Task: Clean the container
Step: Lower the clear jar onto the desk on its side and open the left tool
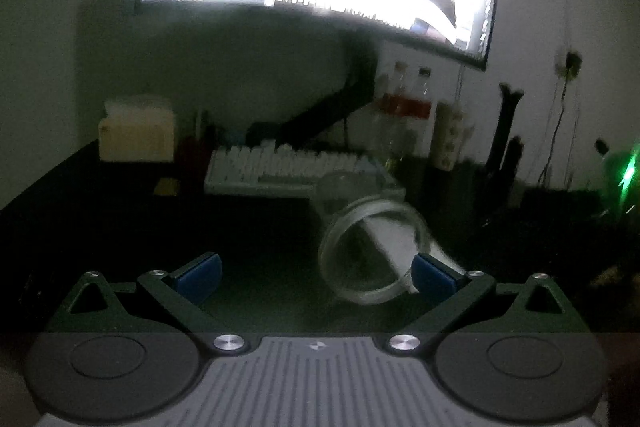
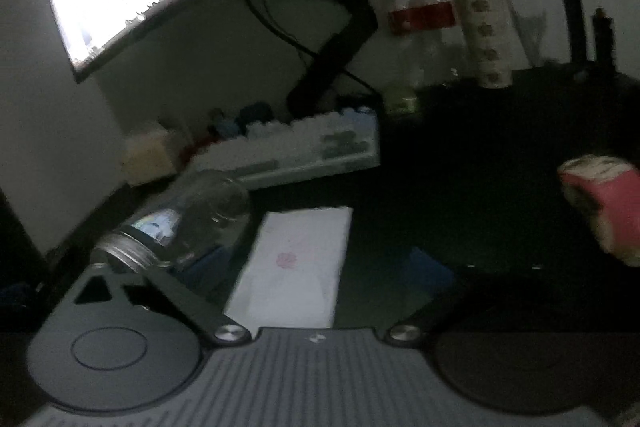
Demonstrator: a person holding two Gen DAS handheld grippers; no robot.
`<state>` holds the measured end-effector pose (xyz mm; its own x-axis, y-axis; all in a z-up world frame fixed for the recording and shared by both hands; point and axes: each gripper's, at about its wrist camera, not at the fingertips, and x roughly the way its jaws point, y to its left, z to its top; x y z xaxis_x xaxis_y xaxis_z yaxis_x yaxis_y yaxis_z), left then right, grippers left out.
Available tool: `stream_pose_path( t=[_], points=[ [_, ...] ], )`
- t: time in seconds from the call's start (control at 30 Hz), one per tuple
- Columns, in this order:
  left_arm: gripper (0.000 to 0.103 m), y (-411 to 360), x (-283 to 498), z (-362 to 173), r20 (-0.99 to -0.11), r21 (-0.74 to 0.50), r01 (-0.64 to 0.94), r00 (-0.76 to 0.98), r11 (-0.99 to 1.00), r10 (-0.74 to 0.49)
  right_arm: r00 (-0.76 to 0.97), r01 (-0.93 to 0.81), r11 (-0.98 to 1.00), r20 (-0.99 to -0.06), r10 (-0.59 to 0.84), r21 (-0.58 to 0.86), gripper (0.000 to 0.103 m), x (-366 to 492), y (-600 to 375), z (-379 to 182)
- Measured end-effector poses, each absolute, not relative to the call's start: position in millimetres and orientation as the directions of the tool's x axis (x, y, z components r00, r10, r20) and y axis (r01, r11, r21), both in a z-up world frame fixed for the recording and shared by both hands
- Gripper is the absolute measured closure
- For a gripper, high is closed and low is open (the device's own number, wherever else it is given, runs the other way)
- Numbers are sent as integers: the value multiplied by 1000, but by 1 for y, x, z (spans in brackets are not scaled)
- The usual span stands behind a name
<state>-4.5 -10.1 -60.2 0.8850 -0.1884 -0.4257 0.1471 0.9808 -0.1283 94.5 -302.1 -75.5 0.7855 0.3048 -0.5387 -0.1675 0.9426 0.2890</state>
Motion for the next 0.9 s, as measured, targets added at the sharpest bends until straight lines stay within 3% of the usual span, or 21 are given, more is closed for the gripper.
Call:
stream_pose_path(
  t=[0.1,0.27,0.33,0.43,0.5,0.6,0.67,0.8,0.9],
  points=[
    [0,-16,3,-64,-484,-83,105,865,991,-132,779,-117,974,-591,211,193,0,86,-293,-65],
    [0,-28,21,-65,-604,-53,46,794,998,-69,819,-180,974,-527,228,140,0,51,-272,-46],
    [0,-34,25,-64,-638,-44,27,768,999,-49,813,-170,980,-546,200,105,0,43,-262,-37],
    [0,-51,24,-59,-648,69,-40,758,997,75,832,-173,984,-528,172,48,0,35,-252,-28],
    [0,-61,25,-52,-656,138,-117,733,983,179,807,-169,980,-556,200,108,0,37,-257,-23],
    [0,-78,23,-40,-650,235,-59,733,970,202,754,-153,960,-600,267,235,0,43,-272,-19],
    [0,-82,19,-31,-645,203,-52,744,978,173,758,-170,956,-588,281,238,0,40,-277,-15],
    [0,-83,8,-16,-644,-5,-6,765,1000,2,799,-148,977,-564,210,155,0,26,-282,-6],
    [0,-98,2,-7,-646,60,-95,755,994,111,784,-161,970,-574,237,182,0,20,-290,-3]
  ],
)
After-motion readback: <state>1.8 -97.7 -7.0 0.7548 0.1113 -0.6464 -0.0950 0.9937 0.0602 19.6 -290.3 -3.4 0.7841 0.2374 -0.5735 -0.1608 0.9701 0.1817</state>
